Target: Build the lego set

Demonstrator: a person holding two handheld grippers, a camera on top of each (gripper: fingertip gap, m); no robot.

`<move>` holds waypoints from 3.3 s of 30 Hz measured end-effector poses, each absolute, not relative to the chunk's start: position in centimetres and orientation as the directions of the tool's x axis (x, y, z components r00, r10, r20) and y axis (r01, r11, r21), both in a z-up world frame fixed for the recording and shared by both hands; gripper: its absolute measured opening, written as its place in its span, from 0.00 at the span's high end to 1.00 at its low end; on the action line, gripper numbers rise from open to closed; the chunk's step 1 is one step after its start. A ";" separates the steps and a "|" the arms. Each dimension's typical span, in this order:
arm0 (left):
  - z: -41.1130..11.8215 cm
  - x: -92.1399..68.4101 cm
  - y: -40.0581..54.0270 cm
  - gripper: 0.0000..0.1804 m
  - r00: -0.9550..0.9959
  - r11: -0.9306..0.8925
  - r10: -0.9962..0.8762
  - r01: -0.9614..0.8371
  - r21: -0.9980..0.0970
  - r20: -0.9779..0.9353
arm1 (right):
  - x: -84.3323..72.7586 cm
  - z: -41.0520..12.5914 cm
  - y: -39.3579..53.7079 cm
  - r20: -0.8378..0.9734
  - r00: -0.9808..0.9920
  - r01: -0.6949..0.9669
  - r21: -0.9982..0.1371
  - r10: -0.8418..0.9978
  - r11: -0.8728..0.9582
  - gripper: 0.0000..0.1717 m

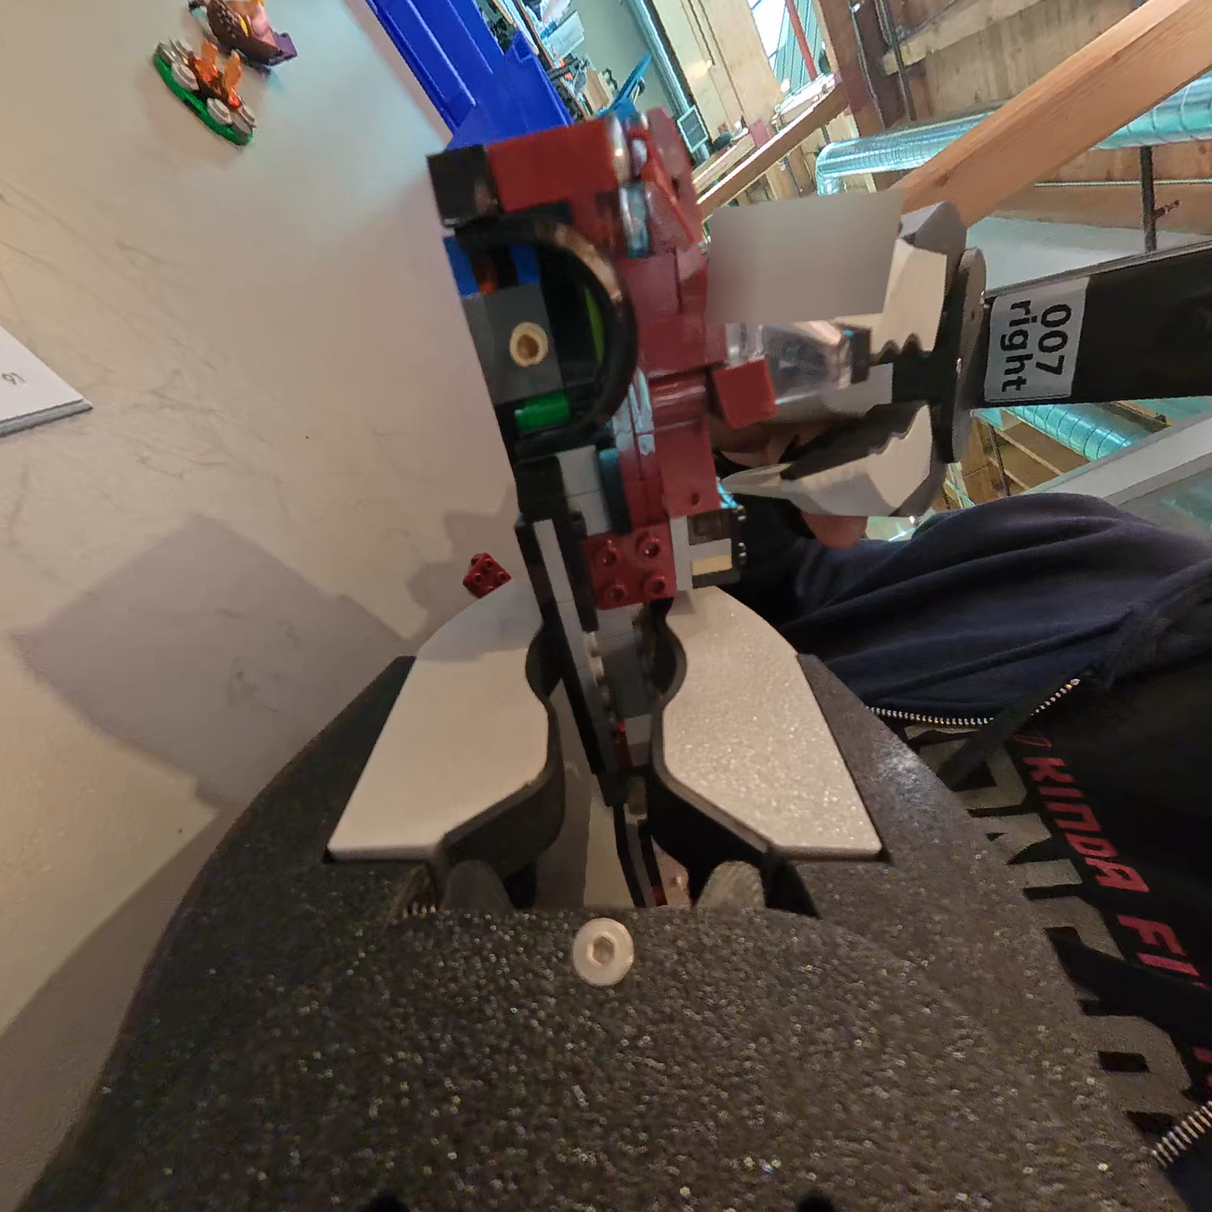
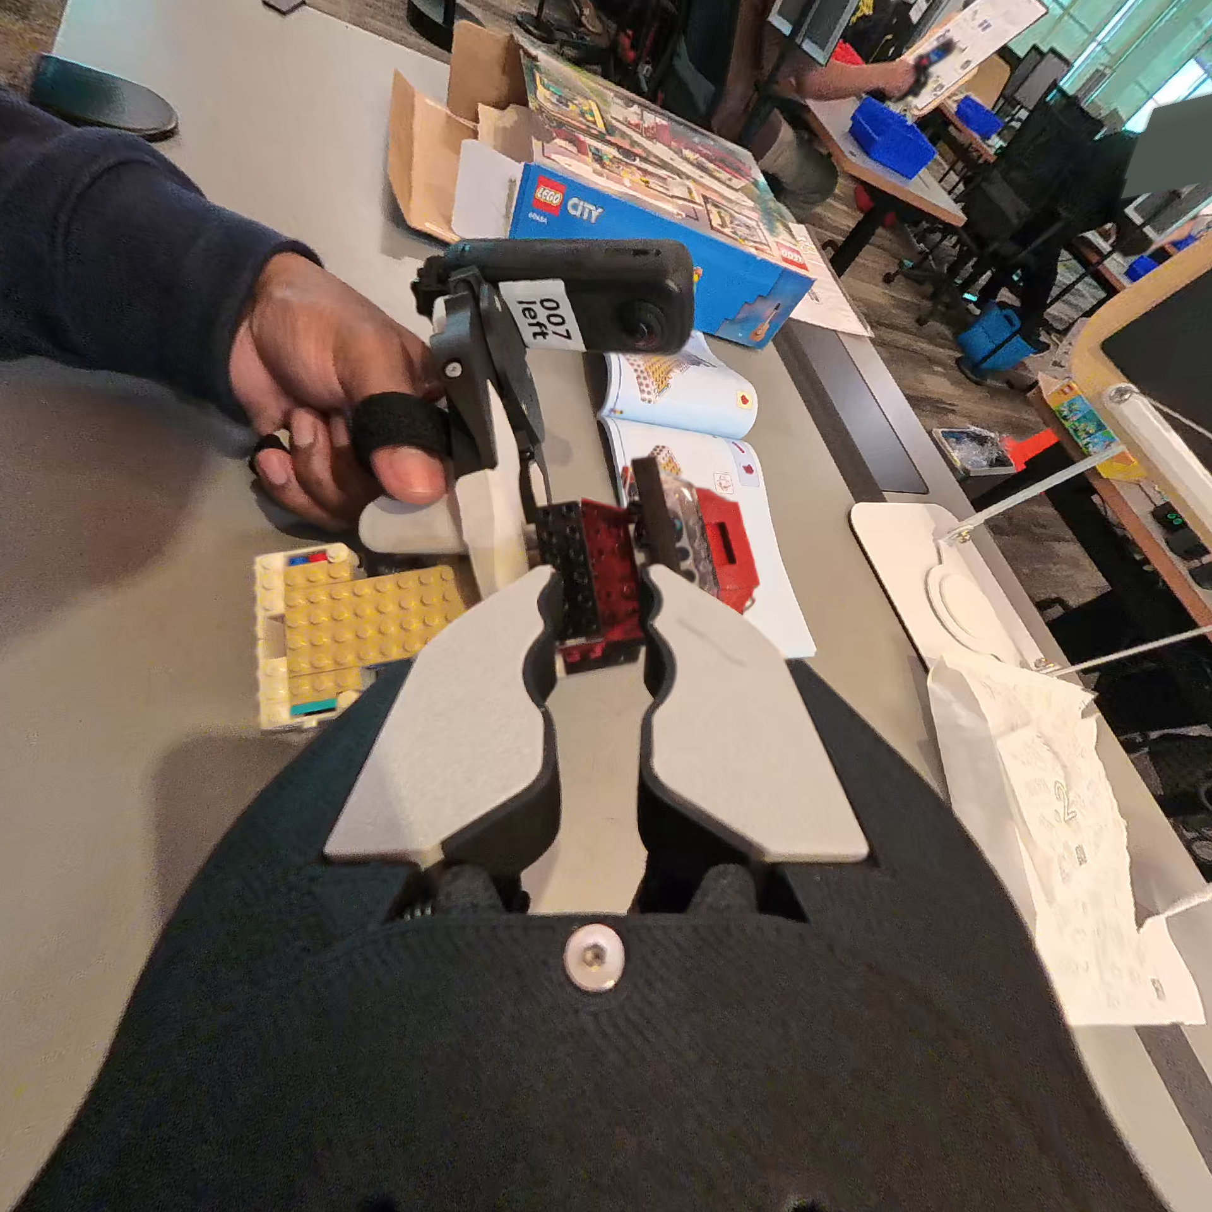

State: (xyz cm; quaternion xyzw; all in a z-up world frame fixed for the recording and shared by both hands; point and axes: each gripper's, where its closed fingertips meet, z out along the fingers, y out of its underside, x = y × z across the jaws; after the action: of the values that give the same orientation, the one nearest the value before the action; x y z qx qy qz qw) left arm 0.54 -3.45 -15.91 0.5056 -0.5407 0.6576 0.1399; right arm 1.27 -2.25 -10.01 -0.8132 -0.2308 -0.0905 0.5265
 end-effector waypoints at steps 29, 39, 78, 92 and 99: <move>-15.7 -0.4 -2.7 0.87 -0.402 -0.458 -0.344 -0.717 -0.526 0.848 | 7.5 -21.3 -24.0 0.159 0.974 -0.067 -0.486 -0.163 -0.871 0.85; -15.9 -0.4 -2.7 0.87 -0.400 -0.453 -0.351 -0.718 -0.528 0.847 | 6.2 -22.0 -22.0 0.229 0.973 0.109 -0.451 0.004 -0.886 0.88; -15.8 -1.9 -0.5 0.87 -0.313 -0.583 -0.257 -0.704 -0.405 0.914 | 6.7 -22.2 -10.2 0.112 0.994 0.048 -0.554 -0.017 -0.831 0.90; -15.9 -1.7 -0.3 0.87 -0.303 -0.597 -0.248 -0.700 -0.391 0.920 | 5.5 -22.0 -8.9 0.074 0.996 0.003 -0.600 -0.052 -0.800 0.89; -16.0 -1.8 -0.5 0.87 -0.308 -0.583 -0.262 -0.705 -0.404 0.915 | 8.0 -22.6 -9.5 0.111 0.978 -0.083 -0.581 -0.179 -0.810 0.88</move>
State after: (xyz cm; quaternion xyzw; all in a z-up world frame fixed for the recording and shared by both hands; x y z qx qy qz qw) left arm -1.82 -0.52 -15.96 0.5658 -0.4274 0.6864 0.1614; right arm 7.99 -9.54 -22.62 -0.9479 0.0691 -0.0802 0.3004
